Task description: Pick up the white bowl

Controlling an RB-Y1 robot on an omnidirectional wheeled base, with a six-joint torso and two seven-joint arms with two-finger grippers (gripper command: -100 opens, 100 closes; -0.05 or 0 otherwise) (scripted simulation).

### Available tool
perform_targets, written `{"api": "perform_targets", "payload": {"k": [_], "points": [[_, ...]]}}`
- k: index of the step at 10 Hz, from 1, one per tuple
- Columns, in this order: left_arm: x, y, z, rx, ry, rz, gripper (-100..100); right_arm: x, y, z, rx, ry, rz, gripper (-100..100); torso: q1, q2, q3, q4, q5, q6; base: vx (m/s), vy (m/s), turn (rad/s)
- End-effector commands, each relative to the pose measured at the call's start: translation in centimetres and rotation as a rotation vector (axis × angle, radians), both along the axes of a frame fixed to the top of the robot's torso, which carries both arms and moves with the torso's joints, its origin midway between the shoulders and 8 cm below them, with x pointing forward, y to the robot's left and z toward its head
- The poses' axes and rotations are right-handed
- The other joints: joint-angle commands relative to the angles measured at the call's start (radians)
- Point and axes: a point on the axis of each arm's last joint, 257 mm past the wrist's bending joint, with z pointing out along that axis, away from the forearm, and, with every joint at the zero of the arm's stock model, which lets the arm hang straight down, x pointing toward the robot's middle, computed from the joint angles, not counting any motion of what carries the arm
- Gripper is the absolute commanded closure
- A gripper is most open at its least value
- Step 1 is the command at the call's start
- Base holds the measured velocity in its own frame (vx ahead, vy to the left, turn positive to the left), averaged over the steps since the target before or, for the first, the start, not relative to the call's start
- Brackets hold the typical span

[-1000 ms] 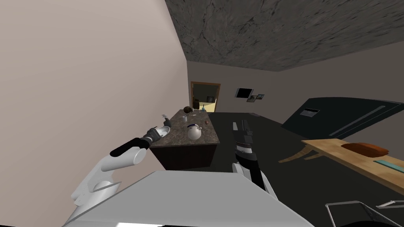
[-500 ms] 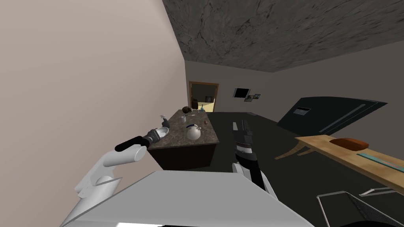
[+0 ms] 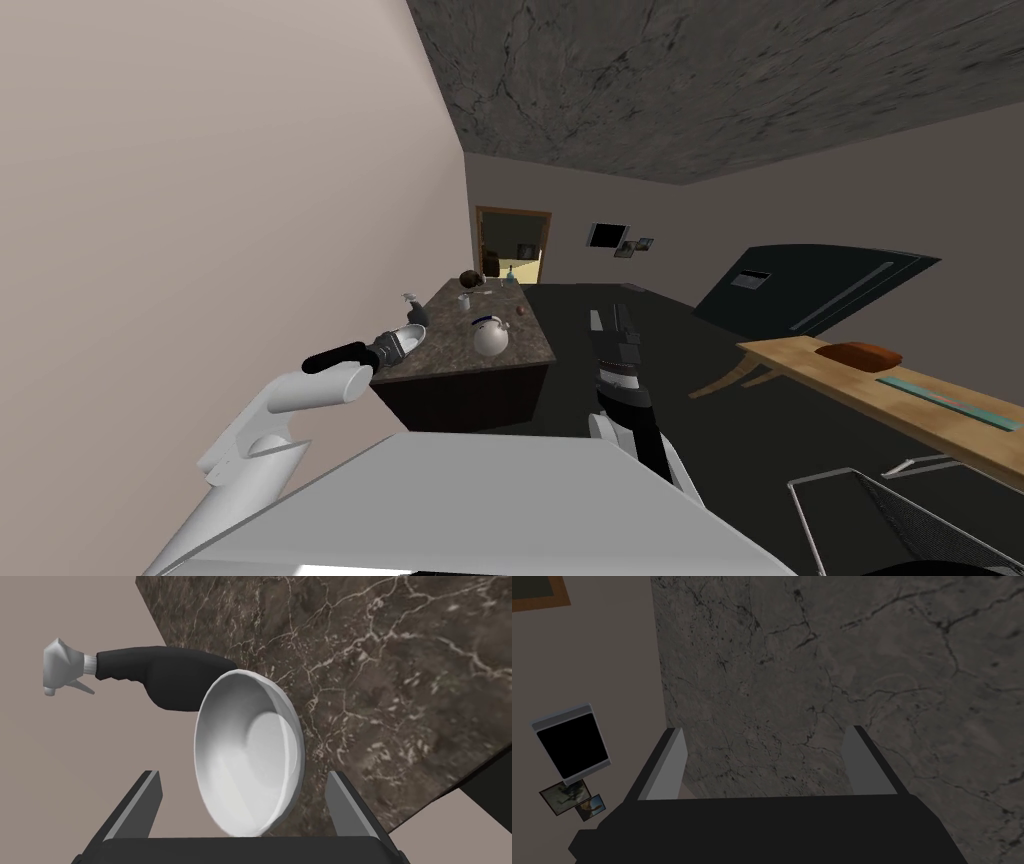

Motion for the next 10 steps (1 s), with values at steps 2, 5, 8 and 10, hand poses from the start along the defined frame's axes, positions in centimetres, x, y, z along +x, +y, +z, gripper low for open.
{"api": "perform_targets", "payload": {"k": [2, 5, 8, 10], "points": [[-0.4, 0.4, -1.0, -0.004, 0.056, 0.011, -100, 0.0, 0.0, 0.0, 0.0, 0.0, 0.0, 0, 0.0, 0.0, 0.0, 0.0, 0.0, 0.0, 0.003, 0.029, -0.053], [-1.1, 1.1, -2.3, -0.003, 0.14, 0.029, -100, 0.0, 0.0, 0.0, 0.0, 0.0, 0.0, 0, 0.001, 0.0, 0.0, 0.0, 0.0, 0.0, 0.006, 0.038, -0.065], [-2.3, 2.0, -4.2, 0.0, 0.249, 0.056, -100, 0.0, 0.0, 0.0, 0.0, 0.0, 0.0, 0, 0.001, 0.0, 0.0, 0.0, 0.0, 0.0, 0.008, 0.044, -0.066], [-3.3, 2.5, -5.6, -0.002, 0.317, 0.074, -100, 0.0, 0.0, 0.0, 0.0, 0.0, 0.0, 0, 0.002, 0.0, 0.0, 0.0, 0.0, 0.0, 0.024, 0.051, -0.067]]}}
